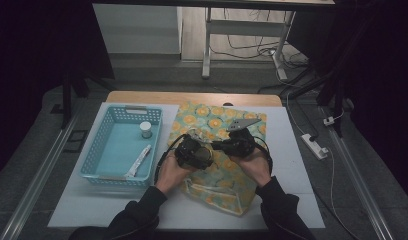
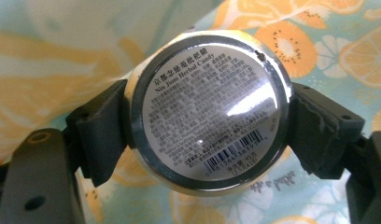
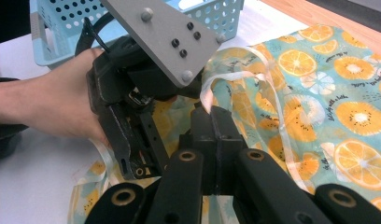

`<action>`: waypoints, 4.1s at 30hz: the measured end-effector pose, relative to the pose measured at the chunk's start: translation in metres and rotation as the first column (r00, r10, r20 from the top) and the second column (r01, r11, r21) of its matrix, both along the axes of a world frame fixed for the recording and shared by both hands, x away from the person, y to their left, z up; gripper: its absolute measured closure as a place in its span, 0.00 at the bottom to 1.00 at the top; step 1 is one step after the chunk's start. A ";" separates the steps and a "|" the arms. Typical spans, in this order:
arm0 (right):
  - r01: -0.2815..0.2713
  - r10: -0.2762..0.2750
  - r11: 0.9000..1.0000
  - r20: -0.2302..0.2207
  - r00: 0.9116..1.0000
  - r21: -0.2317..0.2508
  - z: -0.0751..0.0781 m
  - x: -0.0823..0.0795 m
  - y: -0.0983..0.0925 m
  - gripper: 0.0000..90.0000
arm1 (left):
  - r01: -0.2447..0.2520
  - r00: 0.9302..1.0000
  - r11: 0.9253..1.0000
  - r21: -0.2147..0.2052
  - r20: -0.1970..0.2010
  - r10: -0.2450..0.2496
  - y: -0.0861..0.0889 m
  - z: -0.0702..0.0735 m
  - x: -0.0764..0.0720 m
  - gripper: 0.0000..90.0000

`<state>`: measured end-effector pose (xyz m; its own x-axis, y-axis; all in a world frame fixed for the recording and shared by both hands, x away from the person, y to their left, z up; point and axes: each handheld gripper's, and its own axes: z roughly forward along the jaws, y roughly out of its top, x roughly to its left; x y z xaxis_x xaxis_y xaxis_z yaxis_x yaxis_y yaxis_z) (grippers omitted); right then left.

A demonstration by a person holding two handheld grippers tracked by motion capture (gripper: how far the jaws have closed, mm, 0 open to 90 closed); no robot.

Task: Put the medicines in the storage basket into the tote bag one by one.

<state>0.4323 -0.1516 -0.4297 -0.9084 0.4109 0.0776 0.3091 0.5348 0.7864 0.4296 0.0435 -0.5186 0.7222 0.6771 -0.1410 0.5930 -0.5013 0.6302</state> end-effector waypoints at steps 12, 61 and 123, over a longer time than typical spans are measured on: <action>0.006 -0.006 1.000 0.000 1.000 -0.005 -0.002 0.002 -0.002 1.00 | 0.005 1.000 1.000 0.017 0.010 -0.005 -0.007 -0.010 0.004 0.22; 0.015 -0.015 1.000 0.007 1.000 0.005 0.000 0.002 -0.006 1.00 | 0.100 0.995 0.982 -0.158 -0.008 -0.102 0.024 0.044 -0.045 0.00; 0.020 -0.020 1.000 0.001 1.000 -0.004 -0.003 0.003 -0.006 1.00 | -0.288 0.954 0.955 0.077 -0.060 0.293 0.193 0.029 -0.021 0.00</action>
<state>0.4351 -0.1572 -0.4326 -0.9001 0.4291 0.0752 0.3189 0.5315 0.7847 0.4089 0.2366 -0.4894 0.4831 0.8656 -0.1318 0.7606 -0.3403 0.5528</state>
